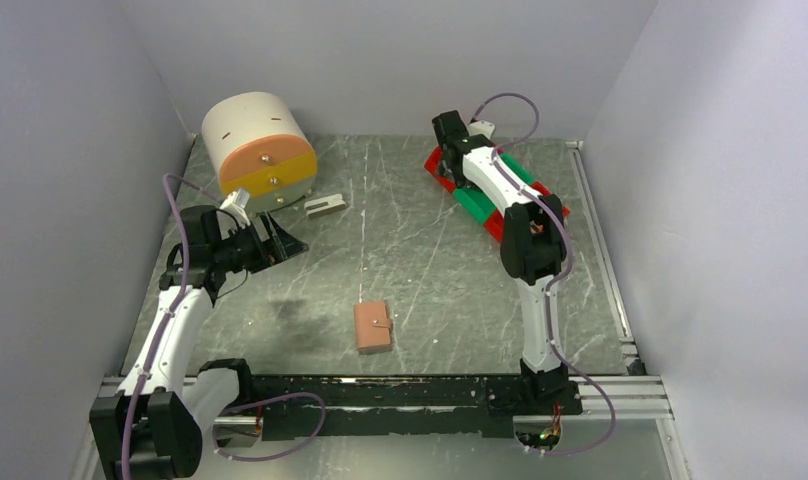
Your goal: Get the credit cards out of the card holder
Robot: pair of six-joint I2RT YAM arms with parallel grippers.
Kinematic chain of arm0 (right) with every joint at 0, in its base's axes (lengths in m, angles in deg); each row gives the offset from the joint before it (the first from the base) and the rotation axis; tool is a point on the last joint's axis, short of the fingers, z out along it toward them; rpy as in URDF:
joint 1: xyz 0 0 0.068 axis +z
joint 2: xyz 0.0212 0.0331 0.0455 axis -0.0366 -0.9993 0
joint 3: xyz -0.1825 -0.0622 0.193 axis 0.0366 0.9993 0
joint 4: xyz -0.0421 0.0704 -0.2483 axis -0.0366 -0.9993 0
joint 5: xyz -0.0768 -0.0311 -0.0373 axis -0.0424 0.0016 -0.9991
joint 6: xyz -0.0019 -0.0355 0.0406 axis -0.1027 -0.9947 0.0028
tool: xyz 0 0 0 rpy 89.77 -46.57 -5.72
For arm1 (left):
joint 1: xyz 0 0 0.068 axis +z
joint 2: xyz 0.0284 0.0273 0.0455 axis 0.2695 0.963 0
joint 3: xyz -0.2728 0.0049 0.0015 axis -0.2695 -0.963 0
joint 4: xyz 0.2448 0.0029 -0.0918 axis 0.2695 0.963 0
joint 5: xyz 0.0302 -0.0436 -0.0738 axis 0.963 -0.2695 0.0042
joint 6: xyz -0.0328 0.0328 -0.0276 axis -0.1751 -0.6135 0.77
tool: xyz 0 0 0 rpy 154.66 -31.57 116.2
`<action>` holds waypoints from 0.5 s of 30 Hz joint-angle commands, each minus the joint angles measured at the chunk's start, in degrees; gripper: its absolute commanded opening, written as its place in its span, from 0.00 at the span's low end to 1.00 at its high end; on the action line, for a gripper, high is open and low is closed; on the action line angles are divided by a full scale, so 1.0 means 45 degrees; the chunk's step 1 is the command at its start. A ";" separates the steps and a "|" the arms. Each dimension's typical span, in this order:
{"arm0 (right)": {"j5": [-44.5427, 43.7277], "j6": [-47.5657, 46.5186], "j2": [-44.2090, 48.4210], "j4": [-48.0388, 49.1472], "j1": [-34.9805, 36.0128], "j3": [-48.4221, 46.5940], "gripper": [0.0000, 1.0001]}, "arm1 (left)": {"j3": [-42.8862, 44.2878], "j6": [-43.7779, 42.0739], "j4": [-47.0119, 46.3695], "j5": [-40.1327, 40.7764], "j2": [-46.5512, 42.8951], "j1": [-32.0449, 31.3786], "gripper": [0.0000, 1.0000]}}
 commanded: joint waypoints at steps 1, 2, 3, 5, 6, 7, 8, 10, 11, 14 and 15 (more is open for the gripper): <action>-0.0650 0.0312 -0.0569 -0.0276 -0.0178 -0.0879 0.84 | 0.0451 -0.0205 0.0192 0.0059 -0.0251 -0.0054 0.89; -0.0616 0.0317 -0.0629 -0.0221 -0.0197 -0.0966 0.84 | 0.0452 -0.0205 0.0183 0.0055 -0.0232 -0.0056 0.89; -0.0602 0.0349 -0.0658 -0.0134 -0.0197 -0.0989 0.84 | 0.0442 -0.0205 0.0182 0.0042 -0.0212 -0.0058 0.89; -0.0597 0.0449 -0.0684 0.0155 -0.0202 -0.0872 0.84 | 0.0418 -0.0188 0.0173 0.0041 -0.0184 -0.0056 0.89; -0.0610 0.0495 -0.0702 0.0292 -0.0203 -0.0799 0.84 | 0.0404 -0.0172 0.0139 0.0014 -0.0192 -0.0056 0.89; -0.0699 0.0528 -0.0746 0.0429 -0.0203 -0.0756 0.84 | 0.0395 -0.0167 0.0111 0.0003 -0.0202 -0.0056 0.89; -0.0830 0.0596 -0.0846 0.0453 -0.0213 -0.0785 0.84 | 0.0394 -0.0164 0.0105 -0.0003 -0.0201 -0.0046 0.89; -0.1111 0.0783 -0.1145 0.0268 -0.0278 -0.1080 0.84 | 0.0432 -0.0199 0.0164 0.0001 -0.0183 -0.0055 0.89; -0.1104 0.0867 -0.1316 0.0113 -0.0322 -0.1331 0.84 | 0.0464 -0.0232 0.0204 0.0016 -0.0182 -0.0056 0.89; -0.1308 0.0915 -0.1794 0.0059 -0.0368 -0.1844 0.84 | 0.0476 -0.0264 0.0278 0.0097 -0.0210 -0.0056 0.89; -0.1375 0.0944 -0.1890 0.0041 -0.0387 -0.1956 0.84 | 0.0477 -0.0264 0.0270 0.0101 -0.0234 -0.0054 0.89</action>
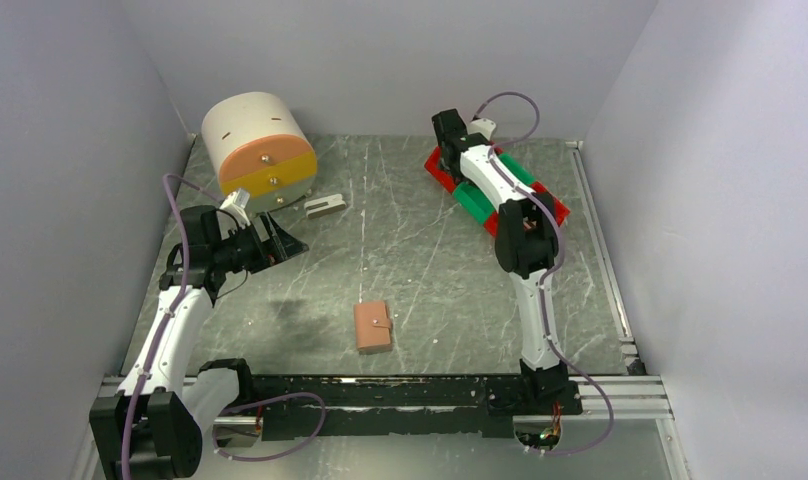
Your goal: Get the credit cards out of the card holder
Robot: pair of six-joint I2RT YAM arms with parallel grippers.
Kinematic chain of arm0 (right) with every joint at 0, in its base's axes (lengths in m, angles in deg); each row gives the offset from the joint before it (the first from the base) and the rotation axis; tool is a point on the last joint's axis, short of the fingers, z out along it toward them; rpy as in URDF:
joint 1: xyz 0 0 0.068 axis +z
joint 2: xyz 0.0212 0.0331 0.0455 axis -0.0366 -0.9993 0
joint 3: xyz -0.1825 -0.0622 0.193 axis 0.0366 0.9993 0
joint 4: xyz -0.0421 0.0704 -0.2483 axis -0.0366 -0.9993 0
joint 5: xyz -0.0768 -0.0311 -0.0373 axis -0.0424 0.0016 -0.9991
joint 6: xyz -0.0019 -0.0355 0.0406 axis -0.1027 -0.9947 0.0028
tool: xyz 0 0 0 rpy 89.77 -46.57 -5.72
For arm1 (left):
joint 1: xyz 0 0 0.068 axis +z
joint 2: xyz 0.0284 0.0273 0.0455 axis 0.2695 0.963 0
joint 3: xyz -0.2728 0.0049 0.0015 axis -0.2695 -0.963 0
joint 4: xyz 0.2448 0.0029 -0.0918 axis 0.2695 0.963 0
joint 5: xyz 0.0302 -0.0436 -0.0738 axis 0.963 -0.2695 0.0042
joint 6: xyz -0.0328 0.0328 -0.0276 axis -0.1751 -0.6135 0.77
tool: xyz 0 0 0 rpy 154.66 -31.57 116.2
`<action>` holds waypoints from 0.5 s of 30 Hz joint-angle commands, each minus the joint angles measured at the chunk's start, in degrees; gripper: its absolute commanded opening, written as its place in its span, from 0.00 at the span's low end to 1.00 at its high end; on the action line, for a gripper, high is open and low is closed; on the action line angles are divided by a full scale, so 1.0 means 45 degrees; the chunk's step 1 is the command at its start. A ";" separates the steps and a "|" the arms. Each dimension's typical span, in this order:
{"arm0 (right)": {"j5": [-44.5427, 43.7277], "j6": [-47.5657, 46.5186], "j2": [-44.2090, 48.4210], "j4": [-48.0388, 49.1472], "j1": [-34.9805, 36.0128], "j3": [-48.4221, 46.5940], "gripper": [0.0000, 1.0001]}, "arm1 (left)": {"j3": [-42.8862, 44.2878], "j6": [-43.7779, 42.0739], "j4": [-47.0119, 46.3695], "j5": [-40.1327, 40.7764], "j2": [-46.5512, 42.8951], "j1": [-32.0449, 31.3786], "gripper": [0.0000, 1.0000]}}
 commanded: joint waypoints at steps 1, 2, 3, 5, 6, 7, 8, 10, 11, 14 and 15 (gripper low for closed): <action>-0.0735 0.0445 -0.0752 -0.0076 -0.0239 -0.0690 0.84 | 0.0472 -0.0191 0.0239 0.0085 -0.0234 -0.0046 0.90; -0.0644 0.0411 -0.0834 -0.0017 -0.0288 -0.0732 0.84 | 0.0465 -0.0191 0.0241 0.0094 -0.0260 -0.0055 0.89; -0.0481 0.0329 -0.0886 0.0152 -0.0308 -0.0722 0.84 | 0.0454 -0.0181 0.0241 0.0100 -0.0265 -0.0058 0.90; -0.0477 0.0257 -0.1014 0.0276 -0.0346 -0.0756 0.83 | 0.0422 -0.0153 0.0207 0.0095 -0.0264 -0.0056 0.90; -0.0446 0.0200 -0.1058 0.0325 -0.0362 -0.0767 0.83 | 0.0434 -0.0152 0.0202 0.0059 -0.0241 -0.0056 0.90; -0.0349 0.0073 -0.1102 0.0361 -0.0369 -0.0775 0.82 | 0.0460 -0.0162 0.0229 0.0033 -0.0224 -0.0058 0.90; -0.0249 -0.0011 -0.1100 0.0343 -0.0358 -0.0759 0.81 | 0.0470 -0.0185 0.0254 0.0037 -0.0217 -0.0056 0.90; 0.0183 -0.0223 -0.1032 0.0295 -0.0266 -0.0579 0.79 | 0.0446 -0.0191 0.0260 0.0109 -0.0254 -0.0057 0.90; 0.0254 -0.0300 -0.0896 0.0369 -0.0171 -0.0298 0.79 | 0.0437 -0.0191 0.0246 0.0122 -0.0255 -0.0046 0.90; 0.0434 -0.0775 -0.0374 0.0993 0.0211 0.0935 0.79 | 0.0327 -0.0093 0.0123 0.0062 -0.0221 -0.0056 0.90; 0.0383 -0.0845 -0.0214 0.1067 0.0347 0.1242 0.79 | 0.0300 -0.0062 0.0050 0.0006 -0.0206 -0.0046 0.90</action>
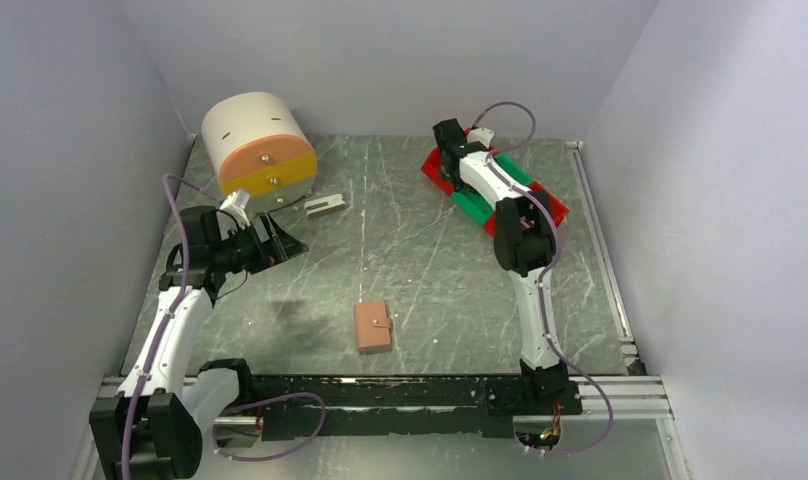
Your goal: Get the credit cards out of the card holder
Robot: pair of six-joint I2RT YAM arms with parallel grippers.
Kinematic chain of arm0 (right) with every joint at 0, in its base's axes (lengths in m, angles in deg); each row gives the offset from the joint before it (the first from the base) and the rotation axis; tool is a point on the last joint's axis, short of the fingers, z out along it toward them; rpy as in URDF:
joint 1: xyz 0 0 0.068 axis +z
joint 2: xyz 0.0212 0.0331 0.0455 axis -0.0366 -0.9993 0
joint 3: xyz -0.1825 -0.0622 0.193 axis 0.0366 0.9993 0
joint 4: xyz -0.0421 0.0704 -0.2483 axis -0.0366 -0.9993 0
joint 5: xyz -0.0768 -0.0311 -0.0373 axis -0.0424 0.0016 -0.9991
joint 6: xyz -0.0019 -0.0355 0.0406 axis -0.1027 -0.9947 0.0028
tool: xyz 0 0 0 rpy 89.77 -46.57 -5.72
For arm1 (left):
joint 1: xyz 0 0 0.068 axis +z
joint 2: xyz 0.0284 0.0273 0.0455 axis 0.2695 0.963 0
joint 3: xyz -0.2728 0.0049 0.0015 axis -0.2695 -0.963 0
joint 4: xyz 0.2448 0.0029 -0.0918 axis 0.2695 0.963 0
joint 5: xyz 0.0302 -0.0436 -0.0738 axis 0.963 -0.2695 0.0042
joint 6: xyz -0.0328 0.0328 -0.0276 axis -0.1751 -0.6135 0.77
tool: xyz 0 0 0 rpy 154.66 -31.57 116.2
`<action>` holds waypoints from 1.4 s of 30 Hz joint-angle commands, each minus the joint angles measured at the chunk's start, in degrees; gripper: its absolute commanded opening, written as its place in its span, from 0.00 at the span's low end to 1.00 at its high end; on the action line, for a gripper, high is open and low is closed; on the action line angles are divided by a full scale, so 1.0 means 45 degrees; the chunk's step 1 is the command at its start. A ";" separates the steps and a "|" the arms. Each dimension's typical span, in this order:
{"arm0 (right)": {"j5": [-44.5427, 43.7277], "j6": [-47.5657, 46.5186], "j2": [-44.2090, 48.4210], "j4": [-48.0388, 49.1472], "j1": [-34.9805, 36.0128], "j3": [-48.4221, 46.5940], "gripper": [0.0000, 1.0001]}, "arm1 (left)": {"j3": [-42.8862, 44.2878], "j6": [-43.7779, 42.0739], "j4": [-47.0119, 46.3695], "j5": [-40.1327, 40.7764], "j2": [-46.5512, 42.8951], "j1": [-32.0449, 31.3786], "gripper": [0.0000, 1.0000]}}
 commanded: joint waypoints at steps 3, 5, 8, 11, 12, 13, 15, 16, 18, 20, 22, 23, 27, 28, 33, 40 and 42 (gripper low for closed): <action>0.0483 -0.0651 0.0961 0.0390 0.0788 0.1872 0.79 | 0.0257 0.0004 -0.0105 -0.0149 -0.0155 -0.0056 0.89; 0.0635 -0.0424 0.1072 0.0021 0.0892 0.2127 0.79 | 0.0265 0.0009 -0.0071 -0.0130 -0.0210 -0.0051 0.90; 0.0872 -0.0399 0.1519 0.0067 0.1414 0.2982 0.79 | 0.0258 0.0007 -0.0066 -0.0111 -0.0262 -0.0056 0.90; 0.0908 -0.0397 0.2157 0.0355 0.2152 0.4213 0.79 | 0.0257 -0.0009 -0.0066 -0.0168 -0.0223 -0.0066 0.90; 0.0910 -0.0400 0.2389 0.0502 0.2426 0.4651 0.79 | 0.0274 -0.0010 -0.0064 -0.0169 -0.0219 -0.0057 0.90; 0.0854 -0.0346 0.2574 0.0555 0.2702 0.5035 0.79 | 0.0266 -0.0011 -0.0061 -0.0152 -0.0221 -0.0056 0.90; 0.0768 -0.0241 0.3023 0.0708 0.3311 0.5861 0.79 | 0.0230 0.0004 -0.0076 -0.0130 -0.0252 -0.0056 0.89; 0.0697 -0.0119 0.3176 0.0691 0.3587 0.6046 0.79 | 0.0193 0.0025 -0.0099 -0.0113 -0.0272 -0.0056 0.90; 0.0849 0.0121 0.3502 0.0759 0.4019 0.6747 0.79 | 0.0090 0.0066 -0.0170 -0.0129 -0.0294 -0.0056 0.90; 0.0881 0.0214 0.3788 0.0924 0.4554 0.7256 0.78 | 0.0014 0.0120 -0.0247 -0.0148 -0.0294 -0.0056 0.90; 0.0891 0.0371 0.3992 0.0871 0.5029 0.7508 0.78 | -0.0049 0.0198 -0.0344 -0.0197 -0.0275 -0.0045 0.89; 0.0901 0.0421 0.4110 0.0887 0.5215 0.7626 0.78 | -0.0072 0.0212 -0.0377 -0.0233 -0.0265 -0.0055 0.90; 0.1326 0.0480 0.4483 0.1052 0.5839 0.8004 0.78 | -0.0095 0.0224 -0.0413 -0.0228 -0.0237 -0.0056 0.90; 0.1422 0.0481 0.4530 0.1112 0.5993 0.8066 0.78 | -0.0104 0.0224 -0.0417 -0.0228 -0.0245 -0.0056 0.89; 0.1764 0.0253 0.4561 0.1301 0.6647 0.7940 0.78 | -0.0181 0.0272 -0.0470 -0.0206 -0.0330 -0.0054 0.90; 0.2199 -0.0053 0.4227 0.1111 0.6984 0.6984 0.78 | -0.0329 0.0370 -0.0675 -0.0330 -0.0336 -0.0068 0.90; 0.2180 -0.0176 0.4152 0.1073 0.6993 0.6698 0.78 | -0.0329 0.0332 -0.0631 -0.0325 -0.0333 -0.0061 0.89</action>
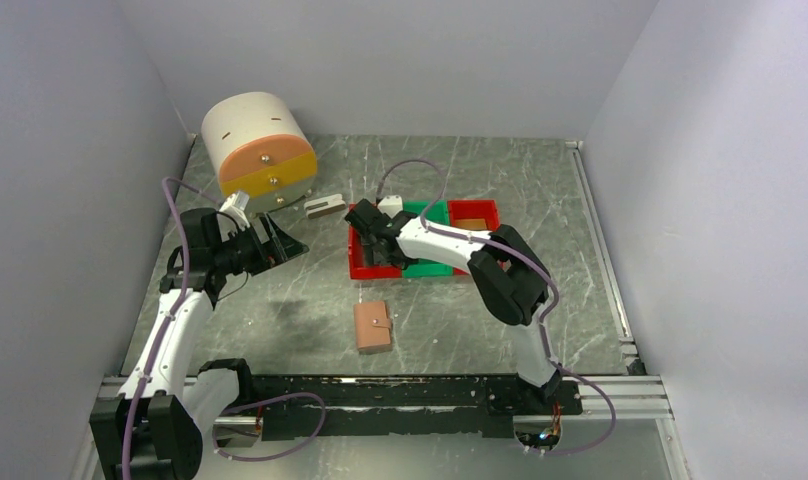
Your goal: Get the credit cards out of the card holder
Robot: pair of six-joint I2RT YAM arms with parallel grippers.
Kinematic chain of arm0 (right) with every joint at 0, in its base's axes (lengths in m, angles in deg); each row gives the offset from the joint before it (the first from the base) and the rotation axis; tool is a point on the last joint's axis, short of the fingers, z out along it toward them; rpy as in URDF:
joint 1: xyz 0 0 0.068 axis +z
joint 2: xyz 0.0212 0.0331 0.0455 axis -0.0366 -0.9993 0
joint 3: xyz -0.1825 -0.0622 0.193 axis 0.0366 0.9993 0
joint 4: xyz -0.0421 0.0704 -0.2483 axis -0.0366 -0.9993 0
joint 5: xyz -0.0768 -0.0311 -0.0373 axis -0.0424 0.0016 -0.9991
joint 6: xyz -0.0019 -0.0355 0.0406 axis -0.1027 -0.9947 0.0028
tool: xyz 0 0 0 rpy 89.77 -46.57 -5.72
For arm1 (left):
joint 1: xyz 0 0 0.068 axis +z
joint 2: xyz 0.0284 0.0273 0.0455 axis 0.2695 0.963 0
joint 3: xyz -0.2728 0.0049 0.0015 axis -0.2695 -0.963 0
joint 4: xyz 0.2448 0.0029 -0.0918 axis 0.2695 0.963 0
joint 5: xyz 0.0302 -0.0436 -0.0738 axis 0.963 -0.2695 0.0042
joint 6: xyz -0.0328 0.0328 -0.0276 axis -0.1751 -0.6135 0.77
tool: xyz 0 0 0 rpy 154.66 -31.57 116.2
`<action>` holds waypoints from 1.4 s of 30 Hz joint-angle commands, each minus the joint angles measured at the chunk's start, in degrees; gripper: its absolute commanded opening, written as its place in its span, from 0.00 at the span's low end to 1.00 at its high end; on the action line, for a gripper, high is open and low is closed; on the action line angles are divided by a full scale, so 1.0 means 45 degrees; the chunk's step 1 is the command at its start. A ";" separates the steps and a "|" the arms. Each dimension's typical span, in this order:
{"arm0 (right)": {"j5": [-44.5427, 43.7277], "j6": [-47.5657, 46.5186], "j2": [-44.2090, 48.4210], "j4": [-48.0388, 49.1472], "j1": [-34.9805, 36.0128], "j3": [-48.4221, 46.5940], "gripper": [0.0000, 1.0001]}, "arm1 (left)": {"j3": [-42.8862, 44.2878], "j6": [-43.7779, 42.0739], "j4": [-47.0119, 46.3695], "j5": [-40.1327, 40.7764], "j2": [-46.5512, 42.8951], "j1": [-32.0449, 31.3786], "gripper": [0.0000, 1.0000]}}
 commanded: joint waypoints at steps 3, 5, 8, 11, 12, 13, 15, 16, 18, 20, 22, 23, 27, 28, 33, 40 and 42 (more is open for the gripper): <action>0.0297 -0.0297 -0.0436 -0.0135 0.0143 -0.1184 0.78 | -0.0079 0.0030 -0.0403 -0.0315 -0.0175 -0.0061 0.90; 0.0354 -0.0233 -0.0688 -0.0202 0.0130 -0.1542 0.78 | -0.0067 0.0064 -0.0447 -0.0311 -0.0169 -0.0061 0.89; 0.0328 -0.0255 -0.1184 -0.0315 0.0130 -0.2174 0.77 | -0.0103 0.0180 -0.0533 -0.0410 -0.0201 -0.0066 0.90; 0.0253 -0.0371 -0.1627 -0.0477 0.0098 -0.2806 0.77 | -0.0060 0.0124 -0.0427 -0.0414 -0.0233 -0.0056 0.89; 0.0146 -0.0345 -0.1737 -0.0630 0.0106 -0.3023 0.77 | -0.0024 0.0069 -0.0349 -0.0392 -0.0241 -0.0056 0.89; 0.0033 -0.0334 -0.1790 -0.0815 0.0092 -0.3168 0.77 | 0.0017 0.0010 -0.0264 -0.0372 -0.0233 -0.0061 0.90; -0.0094 -0.0334 -0.1692 -0.0765 0.0095 -0.3114 0.77 | 0.0050 -0.0082 -0.0146 -0.0320 -0.0269 -0.0057 0.90; -0.0156 -0.0365 -0.1586 -0.0708 0.0101 -0.2988 0.77 | 0.0051 -0.0096 -0.0143 -0.0295 -0.0285 -0.0066 0.90; -0.0266 -0.0534 -0.1346 -0.0629 0.0108 -0.2658 0.75 | 0.0003 -0.0092 -0.0198 -0.0365 -0.0285 -0.0058 0.88; -0.0815 -0.0622 -0.1027 -0.0596 0.0096 -0.2033 0.72 | -0.0055 -0.0035 -0.0286 -0.0410 -0.0238 -0.0063 0.88; -0.1253 -0.0700 -0.0897 -0.0659 0.0089 -0.1713 0.70 | -0.0085 0.0010 -0.0348 -0.0446 -0.0213 -0.0068 0.88; -0.1429 -0.0762 -0.0845 -0.0673 0.0085 -0.1524 0.70 | -0.0086 0.0023 -0.0349 -0.0447 -0.0222 -0.0050 0.88; -0.1635 -0.1021 -0.0517 -0.0410 0.0087 -0.0901 0.70 | -0.0086 0.0011 -0.0377 -0.0435 -0.0146 -0.0063 0.89; -0.1577 -0.1085 -0.0385 -0.0268 0.0075 -0.0756 0.70 | -0.0086 0.0011 -0.0404 -0.0463 -0.0130 -0.0067 0.89; -0.0682 -0.1351 0.0219 0.0205 0.0064 -0.0550 0.73 | -0.0068 -0.0037 -0.0428 -0.0554 -0.0058 -0.0074 0.89; 0.0228 -0.1780 0.2354 0.1146 0.0076 0.0138 0.81 | -0.0185 -0.0116 -0.0503 -0.0545 -0.0176 -0.0076 0.92; 0.0395 -0.1786 0.3087 0.1371 0.0115 0.0672 0.84 | -0.0259 -0.0092 -0.0574 -0.0516 -0.0233 -0.0076 0.91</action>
